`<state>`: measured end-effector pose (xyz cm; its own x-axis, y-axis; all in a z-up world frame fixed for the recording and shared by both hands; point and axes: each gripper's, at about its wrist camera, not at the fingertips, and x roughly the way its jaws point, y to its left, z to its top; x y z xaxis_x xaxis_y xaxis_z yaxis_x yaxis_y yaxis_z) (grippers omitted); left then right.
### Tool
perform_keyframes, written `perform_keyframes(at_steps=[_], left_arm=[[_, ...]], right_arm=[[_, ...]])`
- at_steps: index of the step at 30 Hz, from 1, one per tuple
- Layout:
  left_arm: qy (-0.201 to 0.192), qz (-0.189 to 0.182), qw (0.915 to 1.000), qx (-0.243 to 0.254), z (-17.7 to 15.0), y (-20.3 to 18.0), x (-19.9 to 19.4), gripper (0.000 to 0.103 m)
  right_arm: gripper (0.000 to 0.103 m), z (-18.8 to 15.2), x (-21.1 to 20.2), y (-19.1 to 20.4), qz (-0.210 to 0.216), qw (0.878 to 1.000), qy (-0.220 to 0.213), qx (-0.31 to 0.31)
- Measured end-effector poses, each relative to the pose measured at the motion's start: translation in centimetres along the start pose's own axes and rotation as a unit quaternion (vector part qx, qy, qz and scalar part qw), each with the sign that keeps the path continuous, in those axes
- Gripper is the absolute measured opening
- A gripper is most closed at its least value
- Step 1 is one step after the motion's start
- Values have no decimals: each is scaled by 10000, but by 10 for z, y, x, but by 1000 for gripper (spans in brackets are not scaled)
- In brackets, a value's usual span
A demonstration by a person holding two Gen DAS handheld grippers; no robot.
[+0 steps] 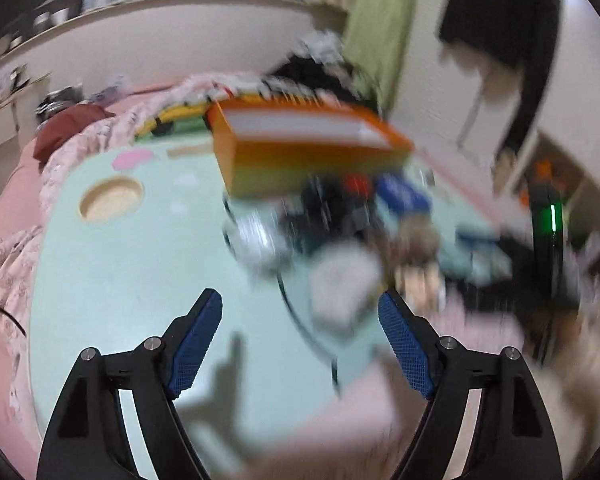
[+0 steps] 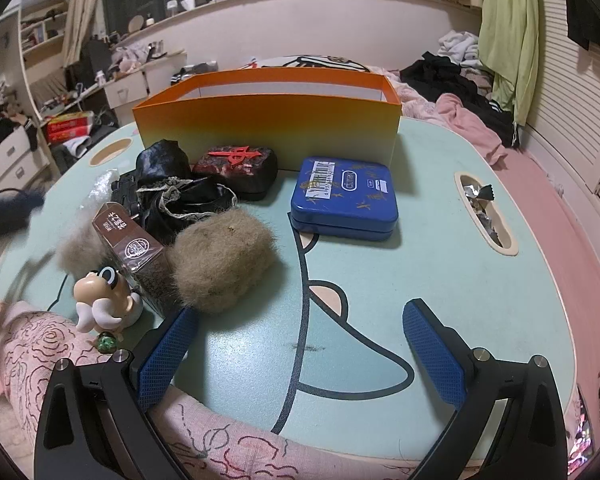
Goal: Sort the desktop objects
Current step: 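Grasp the white fluffy pompom and set it on the table, left gripper, then move the right gripper over the orange box toward the small metal clip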
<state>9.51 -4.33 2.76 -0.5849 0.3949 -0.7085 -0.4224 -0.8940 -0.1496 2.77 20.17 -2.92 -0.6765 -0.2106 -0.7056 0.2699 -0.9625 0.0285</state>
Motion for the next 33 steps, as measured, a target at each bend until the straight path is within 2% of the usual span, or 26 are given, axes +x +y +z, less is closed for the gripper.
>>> perform_keyframes(at_steps=[2,3,4,6,8,11,13,22,28,31,33], left_arm=[[108,-12,9997,202,-19,-6,13,83],[-206,244,9991,289,-25,-11,13,89],[-312,510,9979,251,-27,-13,18,91],[-341,814,9957,277,-21,-19,27,93],[-192,897,9956,210,-12,-20,32,93],[-248,1088,9937,-82,-7,-19,37,93],[-249,1329,9908,44,-5,-26,45,94],[-327,1288,9911,43,-9,-24,47,94],[-325,1285,9912,42,-9,-24,47,94],[-334,1273,9913,37,-10,-24,46,94],[-340,1267,9914,37,-10,-24,45,94]], right_arm=[[102,0,-1,-1,1,10000,0,-1],[102,1,0,0,-10,10000,-7,-18],[102,2,0,-1,-7,10000,-2,-16],[102,2,-1,-2,-3,10000,-7,-19],[102,2,-1,-1,3,10000,-10,-14],[102,3,-1,-2,-12,10000,-6,-26],[102,3,-2,-1,-12,10000,-2,-26],[102,3,-2,-2,-60,10000,-18,1],[102,4,-14,-9,-216,9992,-119,324],[102,23,-27,-17,-436,9965,-399,586],[101,47,-38,-14,-504,9945,-652,647]])
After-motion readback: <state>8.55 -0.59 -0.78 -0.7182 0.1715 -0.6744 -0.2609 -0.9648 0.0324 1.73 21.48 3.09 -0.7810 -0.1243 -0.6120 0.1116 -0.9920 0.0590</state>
